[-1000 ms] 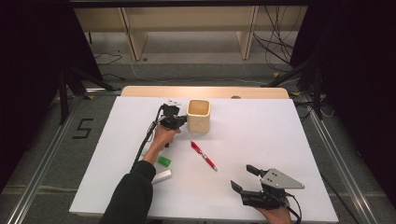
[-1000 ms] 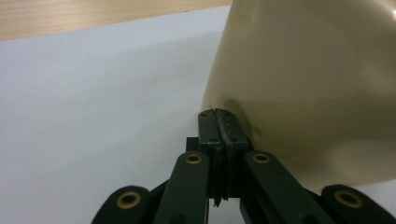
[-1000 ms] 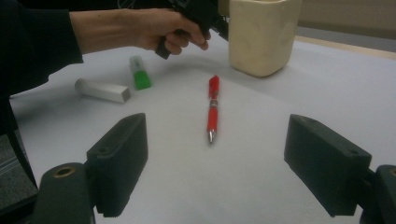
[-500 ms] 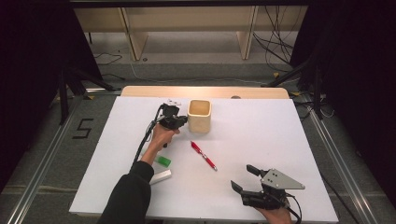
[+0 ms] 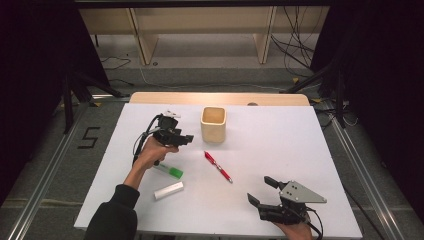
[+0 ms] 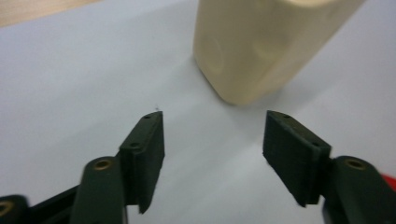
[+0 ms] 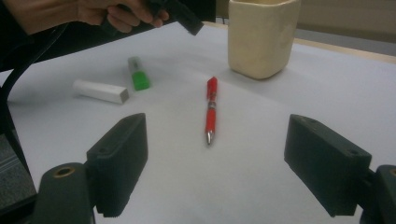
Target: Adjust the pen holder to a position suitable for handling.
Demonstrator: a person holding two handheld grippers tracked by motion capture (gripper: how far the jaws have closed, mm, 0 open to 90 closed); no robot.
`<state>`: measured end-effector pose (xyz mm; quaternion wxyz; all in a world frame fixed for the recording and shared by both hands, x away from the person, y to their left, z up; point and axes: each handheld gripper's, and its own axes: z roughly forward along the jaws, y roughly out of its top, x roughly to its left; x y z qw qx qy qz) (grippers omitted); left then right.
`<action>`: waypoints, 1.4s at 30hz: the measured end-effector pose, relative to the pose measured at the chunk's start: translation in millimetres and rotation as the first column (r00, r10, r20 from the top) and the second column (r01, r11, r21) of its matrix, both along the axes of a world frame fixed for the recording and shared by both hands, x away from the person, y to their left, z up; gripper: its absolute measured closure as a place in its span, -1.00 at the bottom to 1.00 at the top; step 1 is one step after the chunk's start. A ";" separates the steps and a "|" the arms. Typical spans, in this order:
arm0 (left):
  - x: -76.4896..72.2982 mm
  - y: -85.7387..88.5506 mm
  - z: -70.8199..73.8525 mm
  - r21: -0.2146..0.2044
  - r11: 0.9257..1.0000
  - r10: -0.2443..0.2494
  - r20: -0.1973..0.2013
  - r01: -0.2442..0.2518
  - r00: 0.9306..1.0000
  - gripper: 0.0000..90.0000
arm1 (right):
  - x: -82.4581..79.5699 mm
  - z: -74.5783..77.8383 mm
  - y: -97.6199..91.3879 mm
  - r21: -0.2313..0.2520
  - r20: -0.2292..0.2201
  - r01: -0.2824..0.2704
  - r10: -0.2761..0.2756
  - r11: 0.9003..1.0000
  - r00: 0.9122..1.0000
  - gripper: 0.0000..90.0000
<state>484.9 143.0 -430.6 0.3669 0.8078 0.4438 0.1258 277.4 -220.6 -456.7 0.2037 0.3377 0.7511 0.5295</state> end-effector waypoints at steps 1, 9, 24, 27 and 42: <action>-4.2 0.8 0.7 0.009 1.000 -0.002 0.003 0.002 1.000 -0.22 | 0.0 0.0 0.0 0.000 0.000 0.000 0.000 1.000 1.000 -0.50; -31.7 8.5 7.6 -0.014 0.999 -0.032 0.013 0.032 0.999 -0.36 | -0.6 0.3 0.4 -0.003 0.006 -0.001 0.001 1.000 1.000 -0.51; -62.3 14.8 11.9 0.012 0.998 -0.069 0.018 0.069 0.997 -0.44 | -0.8 -0.5 -2.1 0.001 0.005 -0.001 0.001 1.000 1.000 -0.51; -66.4 15.8 11.3 0.014 0.997 -0.071 0.017 0.070 0.997 -0.44 | -0.6 -0.9 -2.5 0.003 0.000 0.000 0.000 1.000 1.000 -0.51; -86.0 21.2 9.1 0.035 0.993 -0.111 -0.008 0.111 0.994 -0.49 | -0.7 -1.4 -3.6 0.008 0.001 -0.004 0.004 1.000 1.000 -0.51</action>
